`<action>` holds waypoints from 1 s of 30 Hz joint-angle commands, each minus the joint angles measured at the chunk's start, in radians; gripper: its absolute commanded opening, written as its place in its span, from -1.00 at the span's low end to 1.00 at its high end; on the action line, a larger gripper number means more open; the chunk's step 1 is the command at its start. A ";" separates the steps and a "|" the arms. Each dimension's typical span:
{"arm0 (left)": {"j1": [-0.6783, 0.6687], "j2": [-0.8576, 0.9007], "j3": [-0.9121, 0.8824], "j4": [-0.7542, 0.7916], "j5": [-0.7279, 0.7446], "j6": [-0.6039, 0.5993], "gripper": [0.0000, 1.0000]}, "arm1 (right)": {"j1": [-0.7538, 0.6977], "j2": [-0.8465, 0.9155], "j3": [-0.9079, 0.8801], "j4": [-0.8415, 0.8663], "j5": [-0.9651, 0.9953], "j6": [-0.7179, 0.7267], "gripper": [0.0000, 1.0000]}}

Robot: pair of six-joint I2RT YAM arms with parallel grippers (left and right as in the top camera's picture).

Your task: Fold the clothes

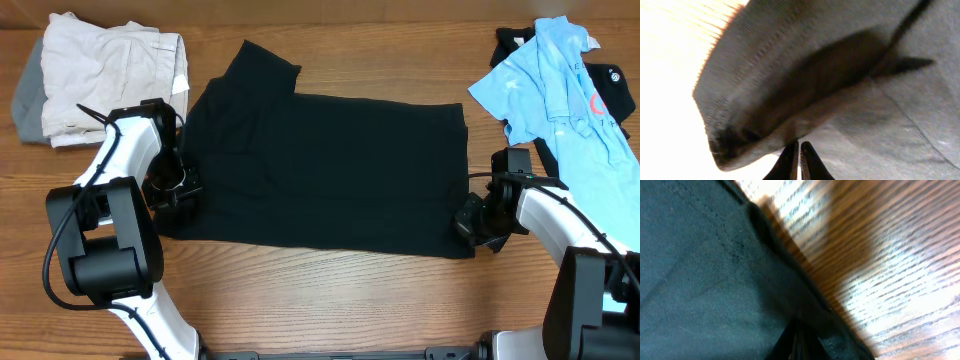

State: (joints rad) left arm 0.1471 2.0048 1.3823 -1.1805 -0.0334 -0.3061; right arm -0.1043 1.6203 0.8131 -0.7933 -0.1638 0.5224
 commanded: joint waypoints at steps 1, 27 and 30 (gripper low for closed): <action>0.026 -0.022 -0.005 0.003 -0.037 0.026 -0.86 | -0.021 -0.006 -0.009 0.027 0.085 0.032 -0.92; -0.027 -0.175 0.301 -0.133 0.293 0.153 -0.33 | -0.130 -0.008 0.539 -0.319 -0.124 -0.178 0.72; -0.068 -0.195 0.318 -0.029 0.468 0.188 1.00 | -0.127 -0.008 0.549 -0.290 -0.325 -0.293 1.00</action>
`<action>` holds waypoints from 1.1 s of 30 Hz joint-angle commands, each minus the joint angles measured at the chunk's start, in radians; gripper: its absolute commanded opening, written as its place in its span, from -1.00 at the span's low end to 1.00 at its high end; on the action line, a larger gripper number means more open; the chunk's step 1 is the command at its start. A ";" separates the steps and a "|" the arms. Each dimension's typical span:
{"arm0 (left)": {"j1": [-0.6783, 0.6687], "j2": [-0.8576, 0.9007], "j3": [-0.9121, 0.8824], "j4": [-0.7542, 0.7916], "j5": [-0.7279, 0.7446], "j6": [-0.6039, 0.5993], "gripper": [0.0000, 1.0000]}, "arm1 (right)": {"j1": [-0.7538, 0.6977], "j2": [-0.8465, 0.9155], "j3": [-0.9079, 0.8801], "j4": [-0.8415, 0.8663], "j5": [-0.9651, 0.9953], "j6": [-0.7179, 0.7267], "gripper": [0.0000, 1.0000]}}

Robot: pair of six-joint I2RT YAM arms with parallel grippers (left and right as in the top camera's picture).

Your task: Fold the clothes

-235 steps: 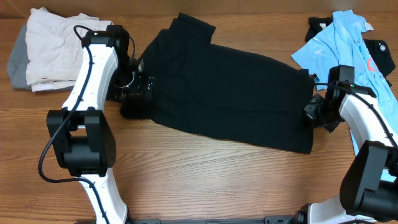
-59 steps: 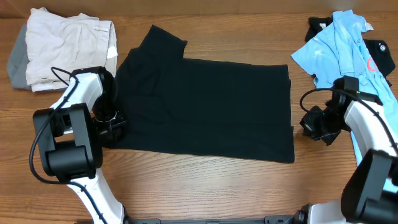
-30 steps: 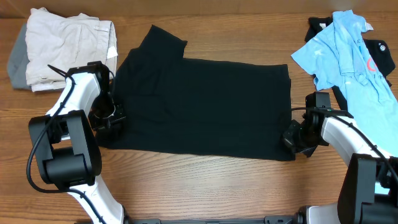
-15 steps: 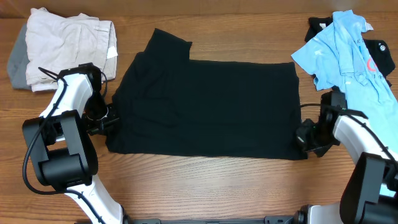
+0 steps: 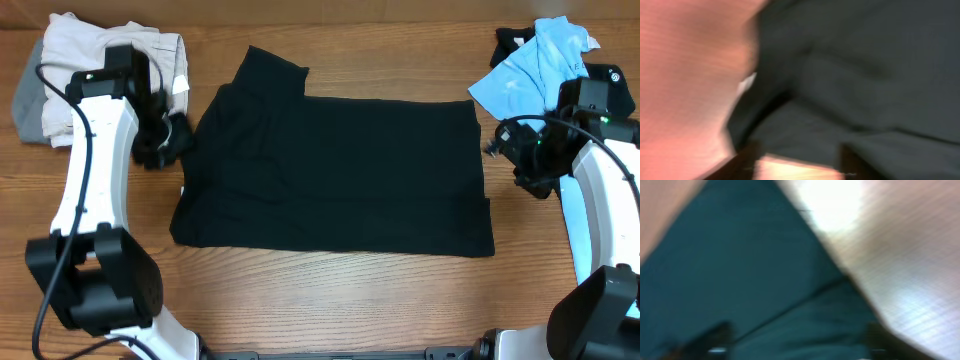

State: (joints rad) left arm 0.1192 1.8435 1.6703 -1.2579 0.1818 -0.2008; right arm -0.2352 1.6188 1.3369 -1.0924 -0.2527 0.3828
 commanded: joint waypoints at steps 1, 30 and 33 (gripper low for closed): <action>-0.060 -0.034 0.035 0.101 0.307 0.088 1.00 | 0.006 -0.006 0.025 0.013 -0.259 -0.164 1.00; -0.395 0.527 0.432 0.632 -0.279 0.265 1.00 | 0.079 0.001 -0.060 0.022 -0.122 -0.182 1.00; -0.409 0.558 0.432 0.653 -0.290 0.292 1.00 | 0.079 0.002 -0.083 0.039 -0.122 -0.182 1.00</action>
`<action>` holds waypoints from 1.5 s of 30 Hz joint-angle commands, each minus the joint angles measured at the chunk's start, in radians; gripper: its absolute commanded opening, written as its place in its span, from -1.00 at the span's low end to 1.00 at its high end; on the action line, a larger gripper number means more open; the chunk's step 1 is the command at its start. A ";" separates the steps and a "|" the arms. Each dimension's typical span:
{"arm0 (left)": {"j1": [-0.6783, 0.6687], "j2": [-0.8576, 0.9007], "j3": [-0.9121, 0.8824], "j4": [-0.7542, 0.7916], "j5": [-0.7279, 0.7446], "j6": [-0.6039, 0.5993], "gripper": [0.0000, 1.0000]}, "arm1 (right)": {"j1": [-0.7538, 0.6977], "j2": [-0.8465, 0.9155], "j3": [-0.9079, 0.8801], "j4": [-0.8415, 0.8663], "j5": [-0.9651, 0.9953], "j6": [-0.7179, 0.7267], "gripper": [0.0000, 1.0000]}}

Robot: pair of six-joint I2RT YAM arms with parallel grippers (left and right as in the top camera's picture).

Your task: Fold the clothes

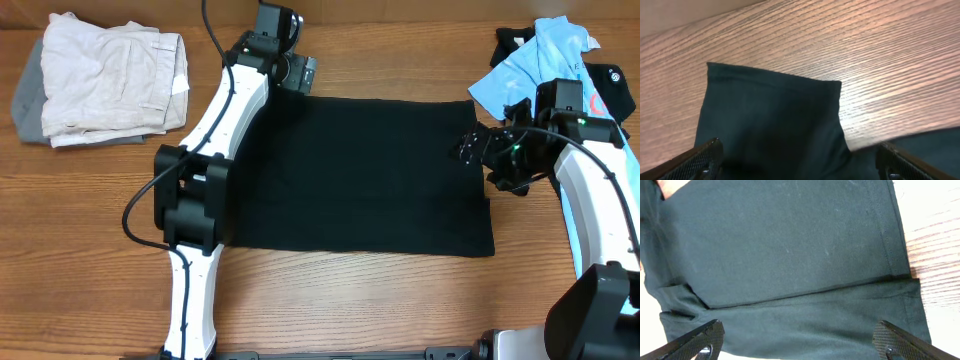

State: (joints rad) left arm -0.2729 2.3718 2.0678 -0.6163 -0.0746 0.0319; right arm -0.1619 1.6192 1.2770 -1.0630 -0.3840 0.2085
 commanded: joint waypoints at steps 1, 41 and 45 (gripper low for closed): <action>-0.023 0.039 0.034 0.019 -0.048 0.059 0.97 | 0.006 0.002 -0.028 0.012 0.009 -0.008 1.00; -0.081 0.209 0.034 0.217 -0.257 0.050 0.68 | 0.006 0.008 -0.087 0.017 0.009 -0.007 1.00; -0.079 0.213 0.034 0.217 -0.240 0.050 0.43 | 0.006 0.008 -0.087 0.018 0.009 -0.008 1.00</action>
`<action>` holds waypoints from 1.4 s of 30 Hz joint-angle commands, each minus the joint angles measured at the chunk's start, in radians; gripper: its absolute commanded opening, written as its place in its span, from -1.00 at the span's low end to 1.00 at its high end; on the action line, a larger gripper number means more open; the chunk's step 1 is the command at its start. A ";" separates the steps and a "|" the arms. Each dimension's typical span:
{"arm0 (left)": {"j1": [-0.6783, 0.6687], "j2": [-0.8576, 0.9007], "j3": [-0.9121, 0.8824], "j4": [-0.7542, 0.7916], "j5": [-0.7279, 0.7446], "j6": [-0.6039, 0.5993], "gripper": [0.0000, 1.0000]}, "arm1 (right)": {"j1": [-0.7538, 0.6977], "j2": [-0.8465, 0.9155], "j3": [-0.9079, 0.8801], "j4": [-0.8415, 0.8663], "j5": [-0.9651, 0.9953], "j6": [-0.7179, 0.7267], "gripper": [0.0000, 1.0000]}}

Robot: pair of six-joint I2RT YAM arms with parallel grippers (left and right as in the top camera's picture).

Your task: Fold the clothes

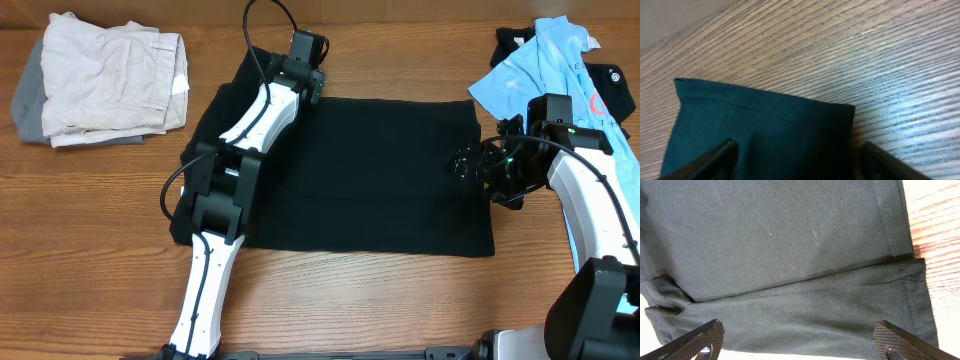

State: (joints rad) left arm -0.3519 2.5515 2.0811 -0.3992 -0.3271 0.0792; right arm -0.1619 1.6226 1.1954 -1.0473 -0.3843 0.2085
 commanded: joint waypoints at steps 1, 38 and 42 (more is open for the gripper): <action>0.000 0.036 0.021 0.000 0.013 0.002 0.39 | 0.006 0.005 -0.005 0.002 0.010 -0.008 1.00; 0.007 0.045 0.021 -0.096 0.085 -0.095 -0.92 | 0.005 0.339 0.439 0.343 0.202 0.159 1.00; 0.007 0.045 0.021 -0.107 0.123 -0.095 -0.92 | 0.022 0.455 0.439 0.395 0.208 0.159 0.99</action>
State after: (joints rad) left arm -0.3470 2.5683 2.1082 -0.4770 -0.2752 -0.0013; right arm -0.1585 2.0140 1.6238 -0.6693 -0.1986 0.3634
